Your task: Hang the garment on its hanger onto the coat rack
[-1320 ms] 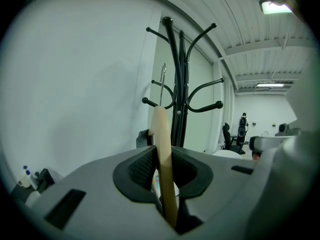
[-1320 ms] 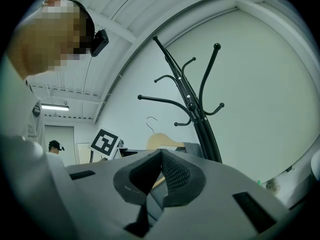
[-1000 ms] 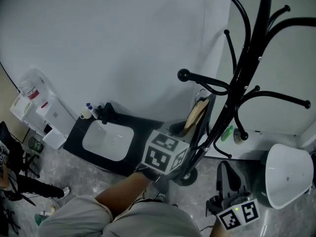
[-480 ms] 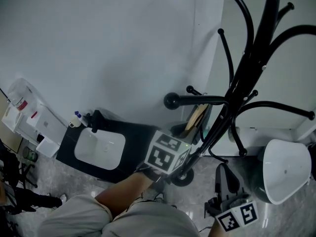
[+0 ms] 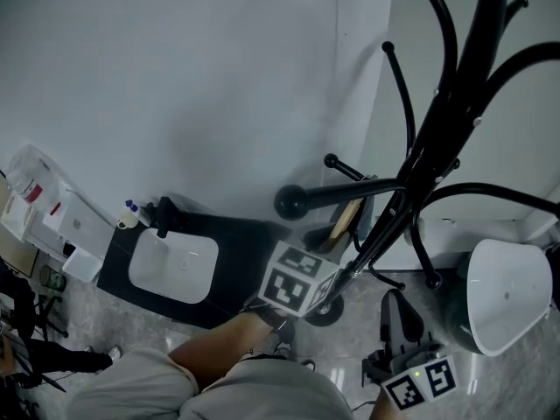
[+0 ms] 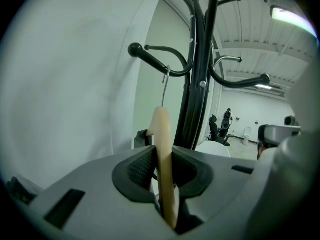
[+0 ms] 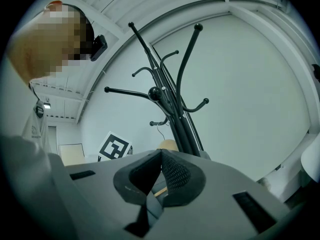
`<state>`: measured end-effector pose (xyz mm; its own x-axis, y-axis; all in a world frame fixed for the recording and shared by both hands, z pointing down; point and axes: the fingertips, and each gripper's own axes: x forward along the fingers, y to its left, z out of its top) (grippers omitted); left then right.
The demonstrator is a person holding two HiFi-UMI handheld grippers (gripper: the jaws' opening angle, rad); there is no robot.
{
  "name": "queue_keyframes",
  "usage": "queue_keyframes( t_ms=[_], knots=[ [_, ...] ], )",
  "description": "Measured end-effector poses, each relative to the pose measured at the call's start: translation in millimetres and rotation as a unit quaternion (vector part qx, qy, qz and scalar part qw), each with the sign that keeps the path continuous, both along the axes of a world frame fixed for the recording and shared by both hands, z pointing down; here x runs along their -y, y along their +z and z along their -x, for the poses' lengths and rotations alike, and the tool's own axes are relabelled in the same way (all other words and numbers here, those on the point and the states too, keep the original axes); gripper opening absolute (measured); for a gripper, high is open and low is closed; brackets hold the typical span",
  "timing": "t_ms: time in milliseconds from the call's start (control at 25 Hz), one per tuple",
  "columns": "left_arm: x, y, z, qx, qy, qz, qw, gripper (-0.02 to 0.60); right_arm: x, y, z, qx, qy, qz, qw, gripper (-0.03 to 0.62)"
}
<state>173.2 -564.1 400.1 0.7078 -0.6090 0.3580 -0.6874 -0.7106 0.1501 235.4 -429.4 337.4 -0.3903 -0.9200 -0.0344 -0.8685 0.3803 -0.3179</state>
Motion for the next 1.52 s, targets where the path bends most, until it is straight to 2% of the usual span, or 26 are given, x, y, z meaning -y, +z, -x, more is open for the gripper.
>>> queue_keyframes(
  t_ms=[160, 280, 520, 640, 880, 1200, 1360, 1520],
  knots=[
    [-3, -8, -2, 0.000, 0.000, -0.025, 0.9997, 0.067, 1, 3, 5, -0.003, -0.006, 0.003, 1.000, 0.015],
    [-6, -24, 0, 0.004, 0.000, -0.057, 0.9984, 0.139, 0, 2, 9, -0.005, -0.011, 0.003, 1.000, 0.015],
    [-25, -46, 18, -0.014, -0.016, -0.087, 0.9960, 0.140, -5, 3, 19, -0.011, -0.022, 0.002, 1.000, 0.015],
    [-41, -51, 22, -0.020, -0.009, -0.090, 0.9957, 0.124, -6, 4, 24, -0.018, -0.030, 0.005, 0.999, 0.015],
    [-75, -48, 25, -0.037, 0.001, -0.087, 0.9955, 0.020, -9, 3, 32, -0.036, -0.043, 0.006, 0.998, 0.015],
    [-109, -62, 12, -0.084, 0.027, -0.096, 0.9915, 0.006, -14, 1, 35, -0.042, -0.053, 0.005, 0.998, 0.015],
    [-123, -61, -1, -0.086, 0.053, -0.101, 0.9898, 0.005, -14, 3, 35, -0.057, -0.049, 0.010, 0.997, 0.015],
    [-126, -59, -6, -0.086, 0.057, -0.102, 0.9894, 0.006, -14, 5, 32, -0.064, -0.044, 0.015, 0.997, 0.014]
  ],
)
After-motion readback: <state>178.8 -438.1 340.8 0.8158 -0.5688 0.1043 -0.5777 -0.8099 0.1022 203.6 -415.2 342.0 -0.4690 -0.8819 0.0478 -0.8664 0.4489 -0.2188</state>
